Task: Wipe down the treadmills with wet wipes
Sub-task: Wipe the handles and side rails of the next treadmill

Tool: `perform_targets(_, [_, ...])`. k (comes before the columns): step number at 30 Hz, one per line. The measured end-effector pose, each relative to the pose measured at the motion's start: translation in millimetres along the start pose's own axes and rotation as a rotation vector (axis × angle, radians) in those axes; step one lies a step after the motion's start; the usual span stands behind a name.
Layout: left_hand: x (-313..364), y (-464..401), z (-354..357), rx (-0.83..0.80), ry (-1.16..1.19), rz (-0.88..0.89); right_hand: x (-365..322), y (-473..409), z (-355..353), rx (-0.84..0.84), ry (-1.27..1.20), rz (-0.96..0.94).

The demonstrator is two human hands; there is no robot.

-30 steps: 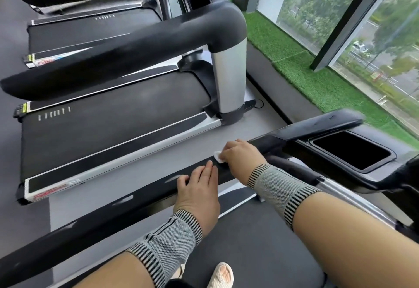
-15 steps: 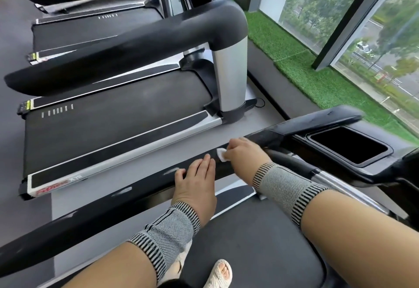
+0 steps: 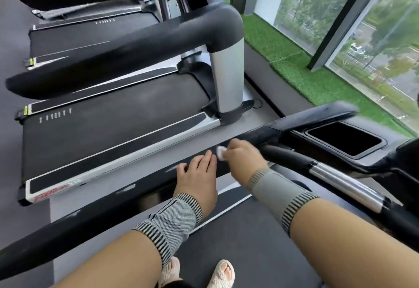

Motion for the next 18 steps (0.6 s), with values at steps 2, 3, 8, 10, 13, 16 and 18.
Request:
perform_targets(2, [-2, -1, -3, -0.006, -0.015, 0.027, 6, -1, -2, 0.003, -0.044, -0.005])
perform_targets(3, [-3, -1, -4, -0.021, -0.022, 0.042, 23, -6, -6, 0.008, -0.025, 0.123])
perform_targets(8, [-10, 6, -9, 0.019, -0.004, 0.083, 1, -11, -2, -0.004, -0.023, 0.067])
perform_targets(10, [-20, 14, -8, 0.045, -0.015, 0.086, 5, -15, -2, -0.003, -0.075, 0.055])
perform_targets(13, [-34, 21, -2, 0.047, -0.006, 0.091, 32, -22, -3, 0.051, 0.009, 0.320])
perform_targets(16, [-36, 22, -3, 0.082, 0.032, 0.092, -7, -19, 4, 0.003, -0.015, 0.087])
perform_targets(18, [-36, 20, -2, 0.062, 0.040, 0.115, 2, -22, -2, 0.000, -0.047, 0.124])
Point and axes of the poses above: each hand's wrist, its own y-axis away from the middle knuckle, its own z-axis out of the palm, x = y × z, the point moved 5 cm from there along -y, towards the middle knuckle, and after that the axes turned 9 degrees about y, right-handed, at the moved point
